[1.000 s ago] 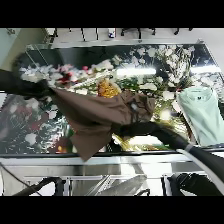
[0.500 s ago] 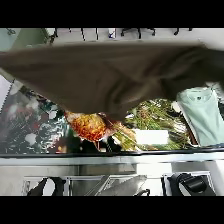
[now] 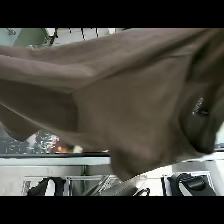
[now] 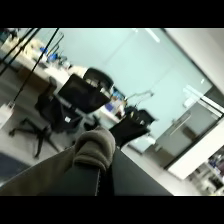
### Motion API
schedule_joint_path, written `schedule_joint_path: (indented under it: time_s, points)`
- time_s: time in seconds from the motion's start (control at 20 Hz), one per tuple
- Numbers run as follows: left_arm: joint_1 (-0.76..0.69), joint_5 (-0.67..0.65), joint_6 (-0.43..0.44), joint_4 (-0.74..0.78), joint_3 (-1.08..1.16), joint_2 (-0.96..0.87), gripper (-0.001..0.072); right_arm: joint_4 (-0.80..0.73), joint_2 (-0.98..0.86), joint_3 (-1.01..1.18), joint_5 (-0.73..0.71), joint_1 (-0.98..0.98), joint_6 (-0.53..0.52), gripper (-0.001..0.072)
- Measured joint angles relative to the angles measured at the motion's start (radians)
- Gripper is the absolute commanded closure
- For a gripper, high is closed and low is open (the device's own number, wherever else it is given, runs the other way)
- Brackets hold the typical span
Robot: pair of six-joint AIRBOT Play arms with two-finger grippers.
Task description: Fold the shirts.
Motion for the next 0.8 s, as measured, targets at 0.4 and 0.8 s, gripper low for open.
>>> schedule_joint_path:
  time_s: [0.4,0.8]
  points:
    - [-0.357,-0.001,0.156,0.257,-0.125,-0.41,0.0692,-0.288,-0.444,-0.003,-0.131,-0.005,0.043,0.0694]
    - [-0.419,-0.064,0.175,0.344,-0.171,-0.836,0.0692,-0.4,-0.889,-0.004,-0.126,-0.005,0.064,0.0692]
